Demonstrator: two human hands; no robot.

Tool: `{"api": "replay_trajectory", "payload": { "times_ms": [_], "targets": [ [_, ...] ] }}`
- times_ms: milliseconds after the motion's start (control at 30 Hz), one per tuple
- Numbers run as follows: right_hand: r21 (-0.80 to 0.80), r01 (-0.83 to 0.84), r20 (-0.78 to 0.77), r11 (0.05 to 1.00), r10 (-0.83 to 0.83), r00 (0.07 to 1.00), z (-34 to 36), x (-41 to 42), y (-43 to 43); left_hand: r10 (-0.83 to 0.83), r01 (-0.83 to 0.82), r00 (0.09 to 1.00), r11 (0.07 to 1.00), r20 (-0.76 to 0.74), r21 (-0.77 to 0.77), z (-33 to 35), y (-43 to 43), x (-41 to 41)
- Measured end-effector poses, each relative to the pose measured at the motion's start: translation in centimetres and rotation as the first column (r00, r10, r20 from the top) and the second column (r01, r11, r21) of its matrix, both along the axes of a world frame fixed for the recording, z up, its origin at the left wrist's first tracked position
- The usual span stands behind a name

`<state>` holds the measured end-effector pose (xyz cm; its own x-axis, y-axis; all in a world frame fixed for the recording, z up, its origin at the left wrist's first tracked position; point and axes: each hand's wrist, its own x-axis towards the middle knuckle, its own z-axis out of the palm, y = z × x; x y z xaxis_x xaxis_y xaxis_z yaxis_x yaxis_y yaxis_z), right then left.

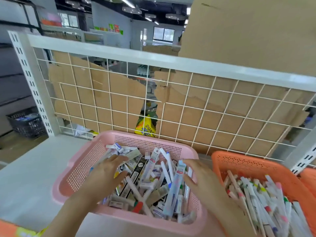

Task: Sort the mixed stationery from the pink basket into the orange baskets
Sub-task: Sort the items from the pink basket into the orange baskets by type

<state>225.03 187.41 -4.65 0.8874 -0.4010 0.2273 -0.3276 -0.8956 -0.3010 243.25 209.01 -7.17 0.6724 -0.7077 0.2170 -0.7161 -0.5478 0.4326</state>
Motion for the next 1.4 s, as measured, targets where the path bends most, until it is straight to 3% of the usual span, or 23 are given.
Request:
{"api": "replay_trajectory", "payload": {
  "times_ms": [167, 300, 533, 667, 800, 933, 1033, 1233, 1400],
  "targets": [
    [0.037, 0.026, -0.202, 0.999, -0.017, 0.979, -0.5, 5.5, 0.5, -0.109, 0.108, 0.994, 0.992, 0.013, 0.062, 0.0, -0.6, 1.6],
    [0.013, 0.058, -0.342, 0.998, -0.05, 0.938, -1.2, 8.7, 0.0, -0.181, 0.188, 0.979, 0.979, -0.091, 0.08, -1.1, -0.8, 2.1],
    [0.035, 0.079, -0.363, 0.996, -0.061, 0.93, -2.4, 9.8, 0.3, -0.238, 0.245, 0.964, 0.968, -0.122, 0.047, -1.2, -0.6, 2.0],
    [0.068, 0.135, -0.269, 0.988, -0.113, 0.957, -2.5, 9.9, 0.0, -0.282, 0.288, 0.953, 0.957, -0.112, 0.043, -0.6, -0.7, 1.7],
    [0.126, 0.187, -0.166, 0.974, -0.165, 0.972, -2.8, 10.1, -0.4, -0.43, 0.454, 0.887, 0.88, -0.165, 0.144, 0.1, -0.8, 1.2],
    [0.259, 0.198, 0.04, 0.945, -0.215, 0.976, -2.8, 10.1, -0.8, -0.477, 0.527, 0.844, 0.822, -0.245, 0.217, 0.0, -1.1, 1.0],
    [0.351, 0.192, 0.125, 0.917, -0.249, 0.96, -2.4, 10.0, -0.8, -0.501, 0.539, 0.842, 0.777, -0.2, 0.325, 0.1, -1.6, 1.2],
    [0.418, 0.107, 0.138, 0.902, -0.179, 0.974, -2.1, 9.7, -0.3, -0.533, 0.522, 0.827, 0.611, -0.178, 0.596, -0.8, -4.1, 0.5],
    [0.46, 0.069, 0.174, 0.885, -0.165, 0.971, -1.9, 9.6, -0.2, -0.528, 0.539, 0.831, 0.689, -0.174, 0.485, -1.2, -3.1, 0.9]
  ]
}}
